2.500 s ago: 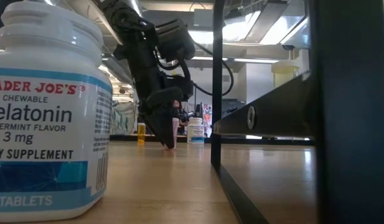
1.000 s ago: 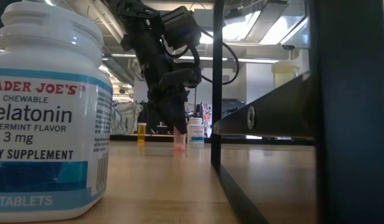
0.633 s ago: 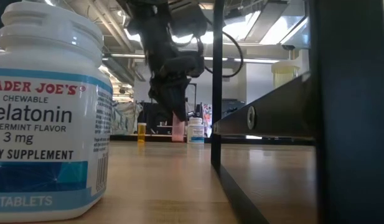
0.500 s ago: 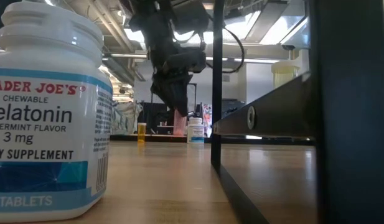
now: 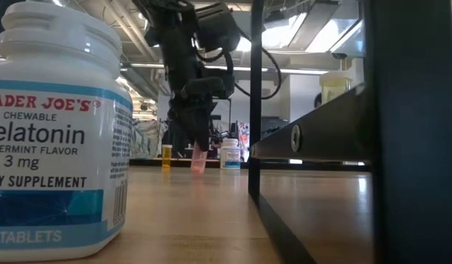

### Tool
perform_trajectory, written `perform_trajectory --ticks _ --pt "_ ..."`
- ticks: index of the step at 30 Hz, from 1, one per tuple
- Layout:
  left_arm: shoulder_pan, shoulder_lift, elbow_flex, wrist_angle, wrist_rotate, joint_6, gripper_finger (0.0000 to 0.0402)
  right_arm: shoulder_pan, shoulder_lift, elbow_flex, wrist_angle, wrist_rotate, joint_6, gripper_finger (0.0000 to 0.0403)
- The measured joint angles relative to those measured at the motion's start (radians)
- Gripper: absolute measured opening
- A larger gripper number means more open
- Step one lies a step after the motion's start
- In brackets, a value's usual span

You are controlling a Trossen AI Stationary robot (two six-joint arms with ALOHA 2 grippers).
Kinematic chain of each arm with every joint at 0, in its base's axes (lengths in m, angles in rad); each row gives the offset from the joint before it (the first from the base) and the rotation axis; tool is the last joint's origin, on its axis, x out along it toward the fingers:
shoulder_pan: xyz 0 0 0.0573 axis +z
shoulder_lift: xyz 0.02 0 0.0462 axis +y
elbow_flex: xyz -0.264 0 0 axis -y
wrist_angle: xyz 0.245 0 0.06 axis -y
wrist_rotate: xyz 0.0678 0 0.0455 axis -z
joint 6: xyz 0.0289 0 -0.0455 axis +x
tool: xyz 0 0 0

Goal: Pick and place medicine bottles onto shelf by color
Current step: Put the pink pill bottle on the shelf aligned with the other pink pill bottles

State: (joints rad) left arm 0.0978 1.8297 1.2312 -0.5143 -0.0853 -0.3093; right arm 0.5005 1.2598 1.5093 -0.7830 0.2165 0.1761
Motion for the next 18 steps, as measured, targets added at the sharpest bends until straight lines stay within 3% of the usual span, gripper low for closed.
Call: perform_trajectory --ticks 18 --pt "0.002 0.000 -0.046 0.031 -0.013 -0.017 0.0125 0.000 0.000 0.000 0.000 0.028 -0.002 0.0197"
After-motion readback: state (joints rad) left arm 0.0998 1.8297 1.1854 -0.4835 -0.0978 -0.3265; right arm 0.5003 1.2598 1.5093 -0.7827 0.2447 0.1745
